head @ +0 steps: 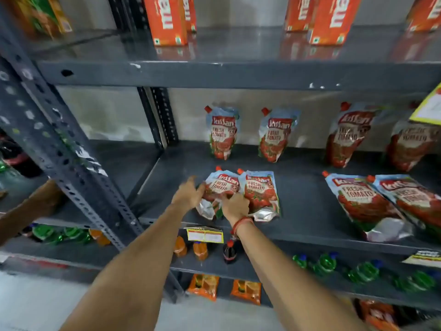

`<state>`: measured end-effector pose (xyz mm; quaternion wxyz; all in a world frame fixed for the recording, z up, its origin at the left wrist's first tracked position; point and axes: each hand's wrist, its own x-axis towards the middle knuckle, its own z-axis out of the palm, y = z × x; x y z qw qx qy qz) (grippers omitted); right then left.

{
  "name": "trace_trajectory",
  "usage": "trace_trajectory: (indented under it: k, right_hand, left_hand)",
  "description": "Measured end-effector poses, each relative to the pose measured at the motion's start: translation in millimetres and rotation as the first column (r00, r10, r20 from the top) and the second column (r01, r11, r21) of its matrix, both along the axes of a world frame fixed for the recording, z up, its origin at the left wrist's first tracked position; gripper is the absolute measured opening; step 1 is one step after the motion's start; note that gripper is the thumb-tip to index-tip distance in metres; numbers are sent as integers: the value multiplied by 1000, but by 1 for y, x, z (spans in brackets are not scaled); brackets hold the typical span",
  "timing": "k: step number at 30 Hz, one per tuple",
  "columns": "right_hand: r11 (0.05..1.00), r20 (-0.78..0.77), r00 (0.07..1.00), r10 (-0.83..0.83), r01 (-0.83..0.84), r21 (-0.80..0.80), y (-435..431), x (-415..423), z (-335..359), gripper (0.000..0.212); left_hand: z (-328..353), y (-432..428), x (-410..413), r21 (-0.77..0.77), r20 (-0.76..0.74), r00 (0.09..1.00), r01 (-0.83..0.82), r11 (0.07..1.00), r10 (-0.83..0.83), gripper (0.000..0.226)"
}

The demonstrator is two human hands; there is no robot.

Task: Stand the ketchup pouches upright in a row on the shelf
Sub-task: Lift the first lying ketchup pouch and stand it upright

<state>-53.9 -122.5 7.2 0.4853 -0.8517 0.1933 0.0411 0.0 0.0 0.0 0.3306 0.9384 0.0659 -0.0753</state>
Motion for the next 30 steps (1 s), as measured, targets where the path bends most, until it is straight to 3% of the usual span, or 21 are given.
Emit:
trace_trajectory:
  k: [4,8,12,14,18,21,24,30]
  right_hand:
    - [995,-72,997,-4,10,96,8,18,-10,32]
    - [973,-155,986,62,-25,229,7,24,-21,29]
    - [943,-218,962,-168,220,248,6,46,-20,44]
    - [896,-216,944,-248,308,320,10,53,-23,41]
    - [826,-215,952,-217,297,479,9,60,-32,25]
    - [839,-90,979,-181,202,505,1,66,-26,10]
    - [866,102,987,-127,60,497,-5,67,-10,35]
    - [908,435,900,24,-202,367,-17,66,0,24]
  left_hand:
    - [-16,-3,25,-100,-180,982,36,994,-53,50]
    - [-34,9,22,-112,-203,975,69,991,-91,46]
    - [-32,11,38,-186,-200,978,-94,978,56,52]
    - [-29,7,45,-209,-208,969,-177,962,134,59]
    - [-27,10,51,-393,-346,920,-321,862,184,62]
    - [-21,12,51,-570,-337,919,-372,732,204,56]
    - [-1,10,56,-705,-264,940,-340,622,215,48]
    - [36,4,51,-817,82,966,-77,571,247,26]
